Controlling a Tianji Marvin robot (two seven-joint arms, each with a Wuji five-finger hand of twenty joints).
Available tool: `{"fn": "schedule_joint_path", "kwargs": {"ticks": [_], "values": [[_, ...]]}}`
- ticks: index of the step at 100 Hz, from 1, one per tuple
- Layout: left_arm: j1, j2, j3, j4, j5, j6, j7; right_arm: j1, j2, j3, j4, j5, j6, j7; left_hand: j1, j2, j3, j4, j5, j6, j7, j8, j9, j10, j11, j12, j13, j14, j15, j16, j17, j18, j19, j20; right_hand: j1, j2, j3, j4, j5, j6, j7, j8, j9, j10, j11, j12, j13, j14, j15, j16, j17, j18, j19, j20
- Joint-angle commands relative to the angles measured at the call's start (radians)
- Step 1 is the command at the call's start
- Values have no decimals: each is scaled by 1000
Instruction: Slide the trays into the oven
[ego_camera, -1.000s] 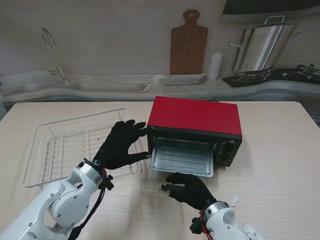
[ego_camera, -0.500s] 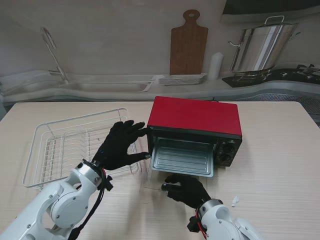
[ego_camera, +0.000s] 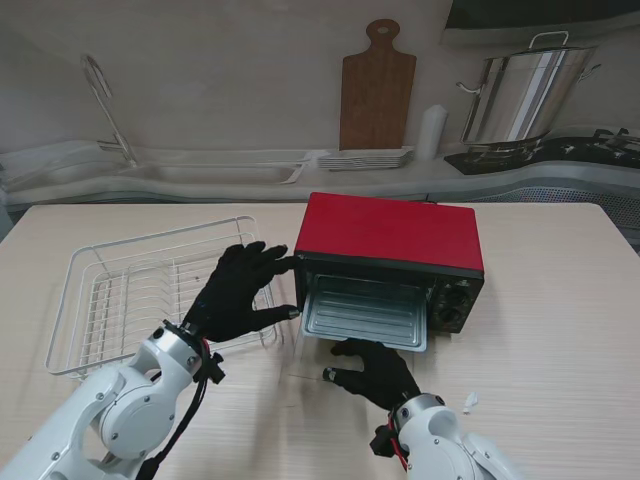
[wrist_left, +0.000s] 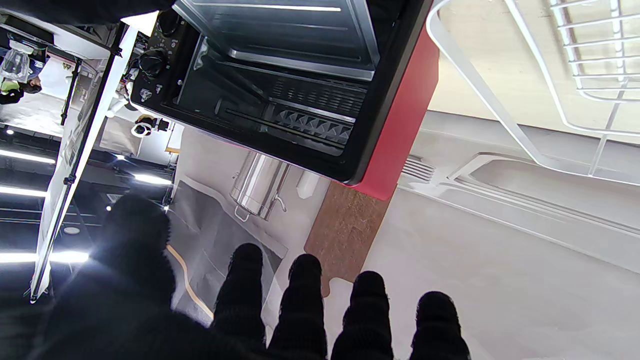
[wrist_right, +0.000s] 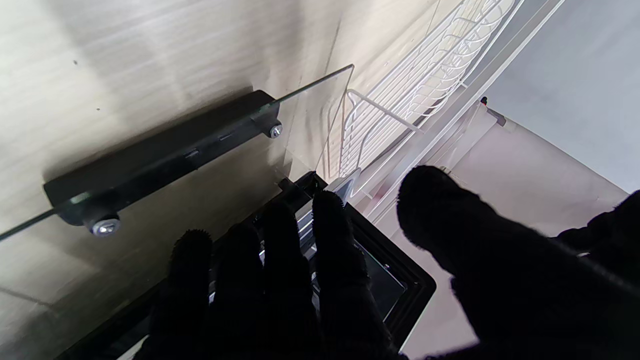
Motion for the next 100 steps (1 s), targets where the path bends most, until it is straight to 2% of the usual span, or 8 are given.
{"fn": "schedule_joint_path", "kwargs": {"ticks": [1, 49, 100], "values": [[11, -6, -3, -13, 1, 6, -14, -2, -13, -6, -6, -2, 1, 6, -5, 32, -7, 18, -12, 2, -2, 5, -23, -7, -10, -19, -28, -36, -26, -16, -21, -22, -49, -6, -29, 5, -7, 56, -40, -16, 10, -21, -34, -33, 3, 4, -28, -52, -39, -17, -18, -34, -8, -13], [17, -6, -7, -17, 5, 9, -12, 27, -25, -25, 8, 3, 24, -32, -4, 30, -6, 18, -10, 3, -1, 5, -23, -4, -10, -19, -29, -34, -27, -16, -21, -23, -49, -6, -32, 5, -3, 56, -42, -15, 19, -27, -45, -35, 19, 9, -32, -55, -38, -19, -24, -39, -2, -11], [21, -5, -8, -24, 17, 12, -14, 114, -50, -72, 50, 49, 98, -67, -4, 31, -6, 18, -10, 3, -2, 5, -22, -4, -10, -19, -29, -35, -27, -16, -21, -22, -50, -7, -33, 2, 4, 55, -23, -6, 30, -24, -31, -25, 51, 22, -21, -39, -2, 2, -9, -29, 25, 2]]}}
